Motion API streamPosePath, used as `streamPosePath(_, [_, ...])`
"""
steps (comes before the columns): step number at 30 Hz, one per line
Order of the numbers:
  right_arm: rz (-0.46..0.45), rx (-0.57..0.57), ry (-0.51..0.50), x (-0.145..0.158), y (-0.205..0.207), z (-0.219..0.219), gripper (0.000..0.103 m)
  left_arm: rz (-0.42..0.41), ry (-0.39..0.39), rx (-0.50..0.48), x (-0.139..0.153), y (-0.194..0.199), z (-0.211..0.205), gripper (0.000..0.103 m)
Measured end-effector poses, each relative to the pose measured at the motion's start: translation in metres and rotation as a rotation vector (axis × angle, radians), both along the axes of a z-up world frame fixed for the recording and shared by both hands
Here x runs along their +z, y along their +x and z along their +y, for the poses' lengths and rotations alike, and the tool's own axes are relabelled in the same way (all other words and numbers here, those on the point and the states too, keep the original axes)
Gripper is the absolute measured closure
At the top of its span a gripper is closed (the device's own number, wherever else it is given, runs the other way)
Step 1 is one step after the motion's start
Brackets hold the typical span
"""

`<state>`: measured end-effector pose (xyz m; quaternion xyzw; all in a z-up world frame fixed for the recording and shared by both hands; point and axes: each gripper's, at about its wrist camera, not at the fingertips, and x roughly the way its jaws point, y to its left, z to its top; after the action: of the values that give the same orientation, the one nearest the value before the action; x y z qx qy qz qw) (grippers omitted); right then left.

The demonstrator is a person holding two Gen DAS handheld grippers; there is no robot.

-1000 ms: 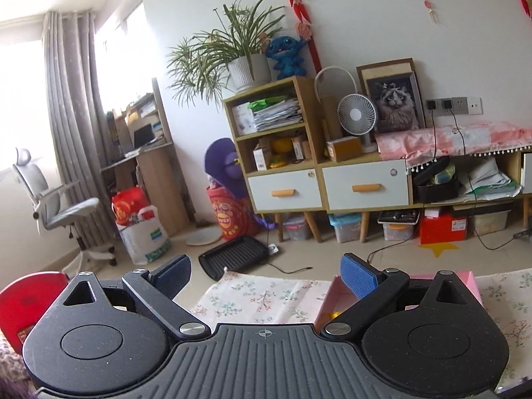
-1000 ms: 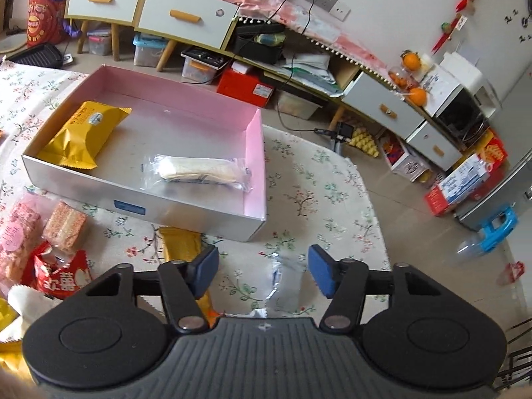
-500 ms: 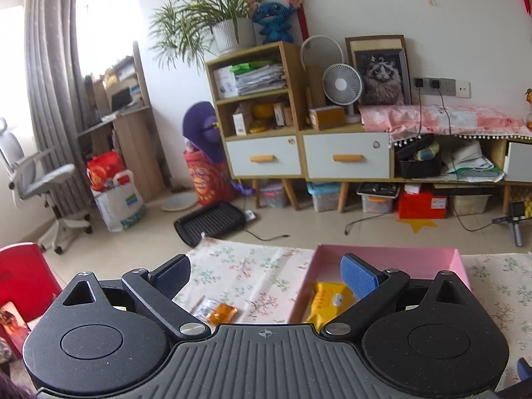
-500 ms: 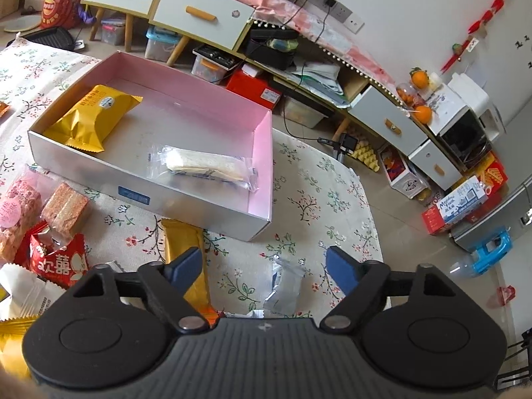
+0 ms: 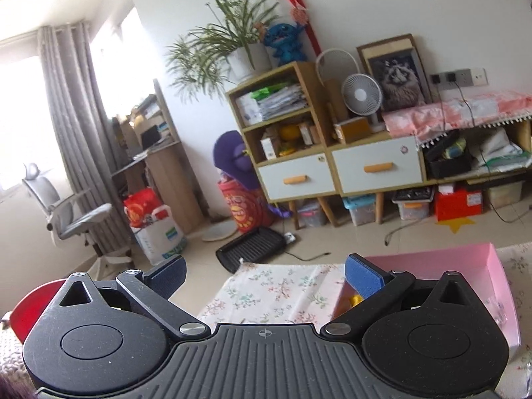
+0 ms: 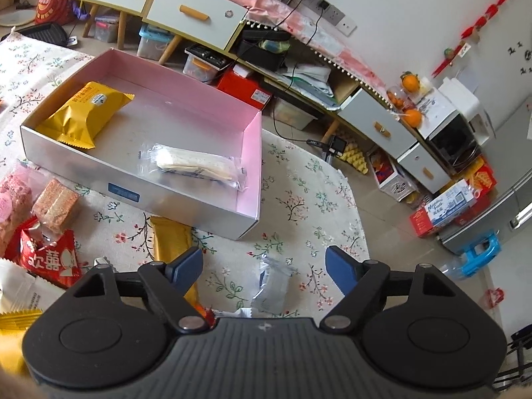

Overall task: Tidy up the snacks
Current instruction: 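Raise both tools up and away from the pink box, then grasp yellow blue-label biscuit packet with left tool while right tool grasps white walnut-print packet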

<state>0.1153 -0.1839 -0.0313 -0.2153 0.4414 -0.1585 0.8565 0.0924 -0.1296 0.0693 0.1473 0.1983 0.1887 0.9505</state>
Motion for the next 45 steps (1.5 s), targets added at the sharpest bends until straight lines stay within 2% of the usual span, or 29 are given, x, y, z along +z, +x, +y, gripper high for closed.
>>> streamPosePath(1, [0.005,0.009,0.007,-0.001,0.0,0.0,0.02,0.005,-0.005,-0.008,0.001,0.0,0.002,0.001])
streamPosePath(5, [-0.009,0.038,0.028,0.0,-0.001,-0.001,0.002,0.009,-0.059,-0.03,0.005,-0.002,0.01,0.001])
streamPosePath(7, [-0.017,0.05,0.035,0.002,-0.002,0.001,0.0,0.024,-0.08,-0.038,0.006,-0.001,0.013,0.001])
streamPosePath(15, [-0.007,0.029,0.008,0.002,-0.001,0.007,0.001,-0.036,0.078,0.034,0.0,-0.002,-0.006,0.0])
streamPosePath(17, [-0.012,0.043,-0.02,0.0,-0.003,0.009,0.0,-0.038,0.083,0.024,0.001,-0.002,-0.009,0.0])
streamPosePath(24, [-0.01,0.056,0.022,0.002,-0.002,0.003,0.0,0.015,-0.182,-0.031,0.008,0.001,0.022,0.0])
streamPosePath(27, [0.003,0.061,0.072,0.003,-0.001,0.001,0.0,0.1,-0.309,-0.087,0.004,0.004,0.042,0.0])
streamPosePath(32, [0.022,0.065,0.119,0.0,0.001,-0.006,0.0,0.212,-0.427,-0.128,-0.012,0.002,0.079,0.0])
streamPosePath(41, [0.05,0.102,0.149,-0.006,-0.005,-0.017,0.0,0.371,-0.475,-0.191,-0.04,0.001,0.122,0.0])
streamPosePath(45, [0.035,0.148,0.215,-0.002,-0.009,-0.027,0.0,0.416,-0.46,-0.237,-0.05,0.001,0.132,0.0])
